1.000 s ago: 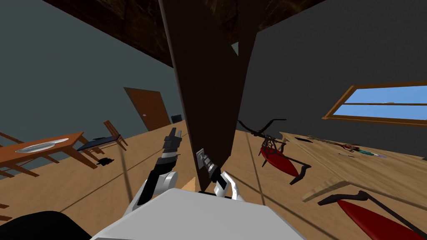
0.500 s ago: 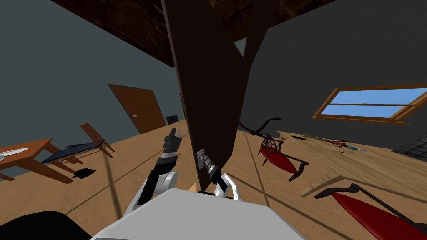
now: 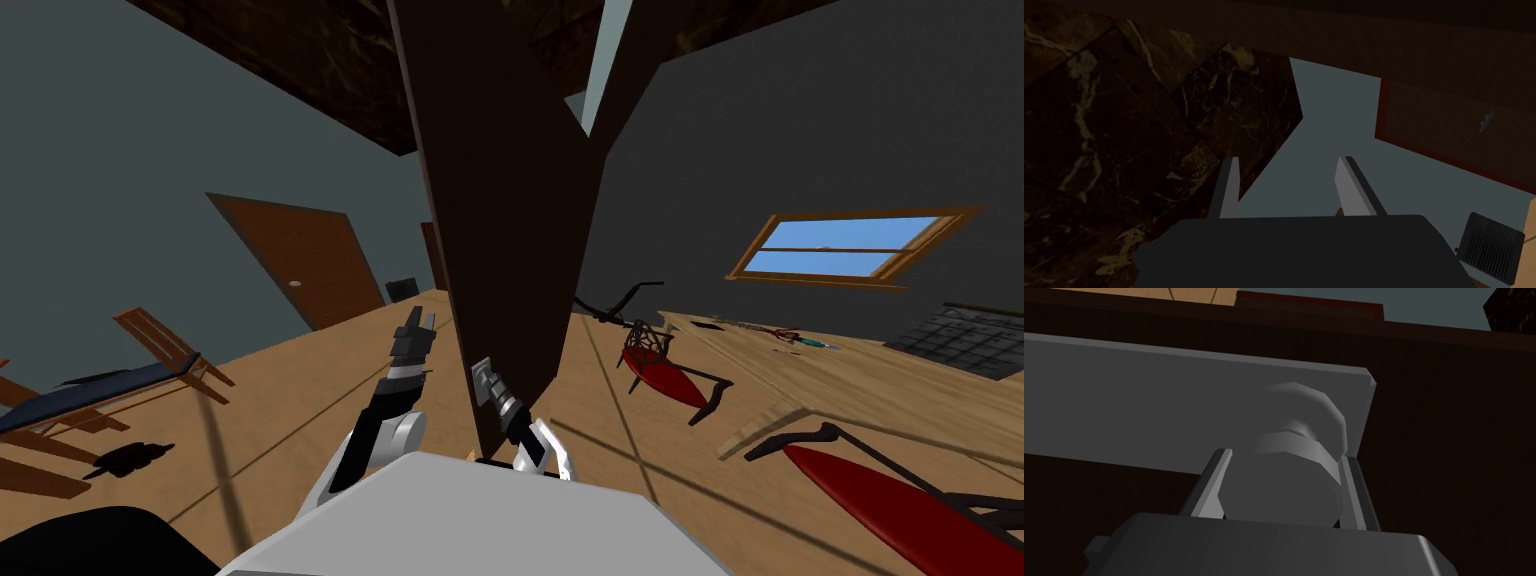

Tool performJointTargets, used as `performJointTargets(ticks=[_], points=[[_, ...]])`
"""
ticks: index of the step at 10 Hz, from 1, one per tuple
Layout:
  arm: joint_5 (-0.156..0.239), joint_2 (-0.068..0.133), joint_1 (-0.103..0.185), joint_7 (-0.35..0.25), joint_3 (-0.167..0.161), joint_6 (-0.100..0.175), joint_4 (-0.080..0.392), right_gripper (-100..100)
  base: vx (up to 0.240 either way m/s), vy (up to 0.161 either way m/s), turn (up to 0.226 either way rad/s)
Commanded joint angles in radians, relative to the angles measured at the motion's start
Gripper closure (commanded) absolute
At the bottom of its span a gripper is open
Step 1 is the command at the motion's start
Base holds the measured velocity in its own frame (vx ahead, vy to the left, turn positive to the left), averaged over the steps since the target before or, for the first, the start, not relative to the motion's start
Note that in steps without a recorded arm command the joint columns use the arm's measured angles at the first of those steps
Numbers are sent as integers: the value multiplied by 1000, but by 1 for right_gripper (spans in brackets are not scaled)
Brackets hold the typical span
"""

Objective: Push the door open

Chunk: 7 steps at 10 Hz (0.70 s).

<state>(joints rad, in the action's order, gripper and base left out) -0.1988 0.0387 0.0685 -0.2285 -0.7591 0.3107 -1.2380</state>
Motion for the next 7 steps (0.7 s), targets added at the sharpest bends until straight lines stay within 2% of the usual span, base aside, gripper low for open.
performJointTargets(ticks=[1,4,7], points=[[-20,-3,-21,-3,22,-10,-3,100,52,156,-161],[-57,-28,-51,-14,42,-15,-24,100,67,181,-165],[-85,-55,-73,-23,57,-20,-39,100,45,195,-119]])
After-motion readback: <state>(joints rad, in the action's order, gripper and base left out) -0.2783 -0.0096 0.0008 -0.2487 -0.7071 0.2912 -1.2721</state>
